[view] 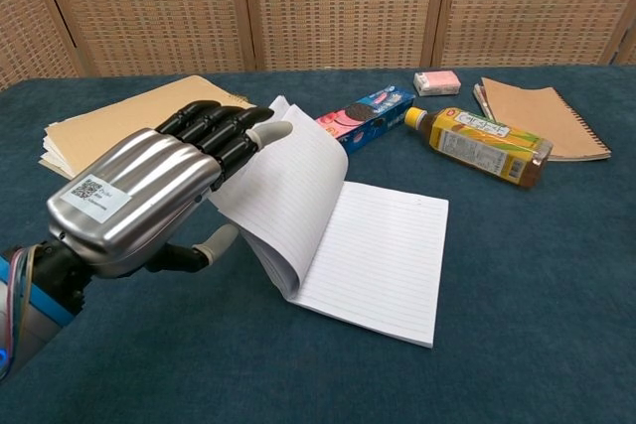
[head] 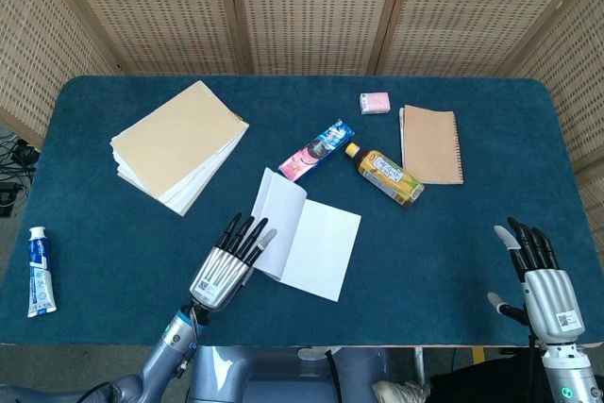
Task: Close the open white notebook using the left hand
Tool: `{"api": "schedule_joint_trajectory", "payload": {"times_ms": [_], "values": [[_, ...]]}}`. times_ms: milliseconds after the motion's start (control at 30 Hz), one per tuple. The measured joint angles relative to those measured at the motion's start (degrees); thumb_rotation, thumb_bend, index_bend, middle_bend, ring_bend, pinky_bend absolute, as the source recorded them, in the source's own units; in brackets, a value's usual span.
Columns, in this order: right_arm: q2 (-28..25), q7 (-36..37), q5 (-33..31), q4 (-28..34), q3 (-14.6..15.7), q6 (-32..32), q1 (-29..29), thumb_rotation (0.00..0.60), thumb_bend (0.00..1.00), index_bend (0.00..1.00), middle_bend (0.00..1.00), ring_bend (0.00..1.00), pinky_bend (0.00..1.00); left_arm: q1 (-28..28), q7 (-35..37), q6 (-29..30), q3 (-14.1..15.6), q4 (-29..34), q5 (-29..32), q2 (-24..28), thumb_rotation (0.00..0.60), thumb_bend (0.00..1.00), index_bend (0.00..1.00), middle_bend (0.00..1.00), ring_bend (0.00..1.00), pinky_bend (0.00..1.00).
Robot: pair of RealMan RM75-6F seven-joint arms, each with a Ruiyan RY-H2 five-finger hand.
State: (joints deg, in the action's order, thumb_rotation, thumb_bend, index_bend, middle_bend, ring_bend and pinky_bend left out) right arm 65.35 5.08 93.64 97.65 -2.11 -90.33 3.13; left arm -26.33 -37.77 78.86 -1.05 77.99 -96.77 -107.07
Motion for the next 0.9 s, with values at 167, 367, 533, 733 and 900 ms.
{"api": "schedule_joint_trajectory", "payload": {"times_ms": [167, 367, 533, 733, 900], "values": [[-0.1, 0.1, -0.1, 0.1, 0.0, 0.0, 0.0, 0.600, 0.09, 0.00, 0.00, 0.00, 0.00, -1.0, 0.2, 0.3, -0.4, -0.2, -1.9, -0.2, 0.600, 0.43, 0.00, 0.00, 0.00, 0.00], [-0.2, 0.4, -0.1, 0.1, -0.1, -0.2, -0.1, 0.600, 0.09, 0.00, 0.00, 0.00, 0.00, -2.5, 0.9, -0.3, -1.2, -0.5, -3.2, -0.9, 0.600, 0.43, 0.00, 0.00, 0.00, 0.00], [-0.2, 0.8, 0.0, 0.0, -0.2, -0.2, 0.0, 0.600, 0.09, 0.00, 0.00, 0.00, 0.00, -3.7, 0.8, -0.8, -1.4, -0.6, -4.5, -2.0, 0.600, 0.43, 0.00, 0.00, 0.00, 0.00], [-0.3, 1.0, -0.1, 0.0, -0.2, -0.3, -0.1, 0.600, 0.09, 0.00, 0.00, 0.00, 0.00, -4.6, 0.2, -2.6, -1.1, -0.6, -5.0, -2.8, 0.600, 0.43, 0.00, 0.00, 0.00, 0.00], [-0.3, 1.1, -0.1, 0.0, -0.2, -0.2, 0.0, 0.600, 0.09, 0.00, 0.00, 0.00, 0.00, -5.0, 0.0, -4.5, -0.5, -0.8, -4.6, -3.0, 0.600, 0.43, 0.00, 0.00, 0.00, 0.00]]}}
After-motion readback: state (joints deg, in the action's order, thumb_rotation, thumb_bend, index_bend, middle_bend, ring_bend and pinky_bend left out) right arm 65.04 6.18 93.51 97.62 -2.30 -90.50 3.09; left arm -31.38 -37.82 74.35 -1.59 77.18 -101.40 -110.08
